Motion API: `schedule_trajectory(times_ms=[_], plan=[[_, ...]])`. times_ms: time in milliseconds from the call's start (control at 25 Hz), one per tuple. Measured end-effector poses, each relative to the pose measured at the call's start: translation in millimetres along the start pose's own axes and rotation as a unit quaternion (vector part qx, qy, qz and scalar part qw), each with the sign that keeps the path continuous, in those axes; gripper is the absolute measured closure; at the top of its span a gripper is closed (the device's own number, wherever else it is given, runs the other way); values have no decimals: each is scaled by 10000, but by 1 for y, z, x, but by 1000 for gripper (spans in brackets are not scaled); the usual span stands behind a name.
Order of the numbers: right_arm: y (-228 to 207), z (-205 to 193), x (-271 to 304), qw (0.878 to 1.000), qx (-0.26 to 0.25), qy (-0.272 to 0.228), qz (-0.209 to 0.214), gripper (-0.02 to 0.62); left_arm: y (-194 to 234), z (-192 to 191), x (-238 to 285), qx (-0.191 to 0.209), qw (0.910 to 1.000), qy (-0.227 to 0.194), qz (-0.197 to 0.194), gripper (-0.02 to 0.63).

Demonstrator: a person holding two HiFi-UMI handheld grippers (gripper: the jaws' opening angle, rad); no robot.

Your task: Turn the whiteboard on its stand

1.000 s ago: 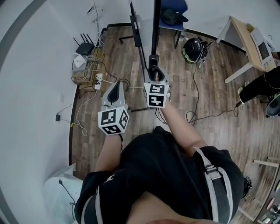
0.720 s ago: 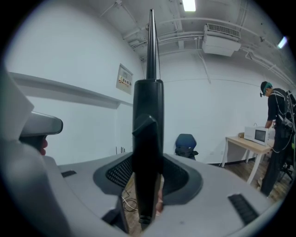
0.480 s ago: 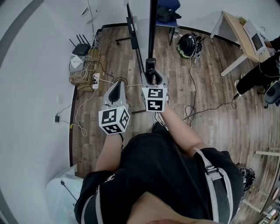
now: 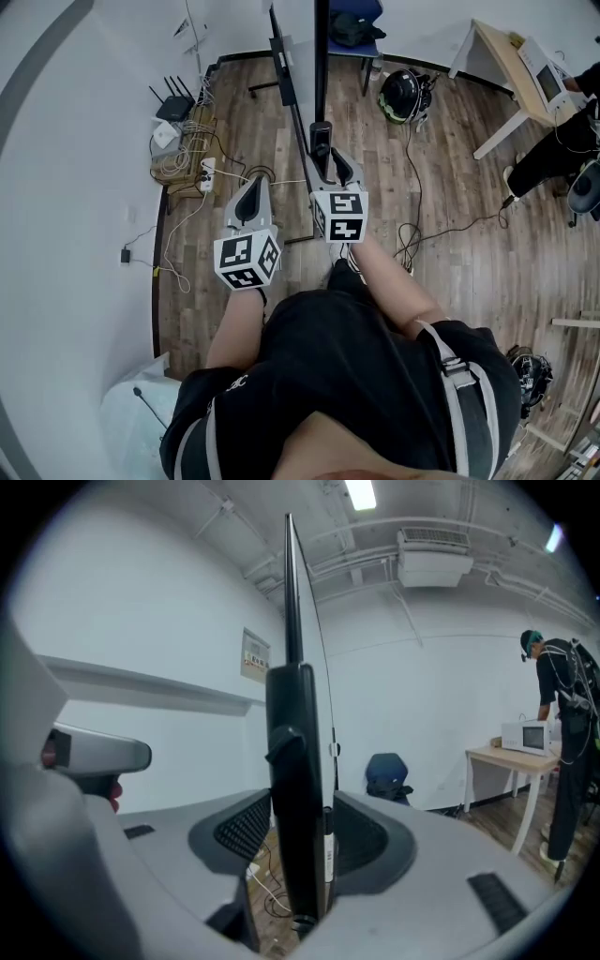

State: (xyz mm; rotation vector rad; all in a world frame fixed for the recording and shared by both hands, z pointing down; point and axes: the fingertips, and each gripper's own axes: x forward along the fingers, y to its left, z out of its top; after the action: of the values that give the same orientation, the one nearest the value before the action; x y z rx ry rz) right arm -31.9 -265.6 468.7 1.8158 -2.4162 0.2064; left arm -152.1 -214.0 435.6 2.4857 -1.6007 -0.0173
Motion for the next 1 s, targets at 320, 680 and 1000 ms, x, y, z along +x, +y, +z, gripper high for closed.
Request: schedule_trajectory(times_ms=[320, 680, 1000], plan=[[-22, 51, -64, 9925, -170, -1182, -255, 496, -18, 8, 3, 101, 9997, -116, -163, 598], [-29, 92, -107, 9832, -361, -1750, -384, 591, -44, 17, 2, 84, 9989, -272, -363, 598], [-36, 54, -112, 9911, -186, -1246, -422, 592, -48, 10, -9, 54, 9993, -219, -306, 598]])
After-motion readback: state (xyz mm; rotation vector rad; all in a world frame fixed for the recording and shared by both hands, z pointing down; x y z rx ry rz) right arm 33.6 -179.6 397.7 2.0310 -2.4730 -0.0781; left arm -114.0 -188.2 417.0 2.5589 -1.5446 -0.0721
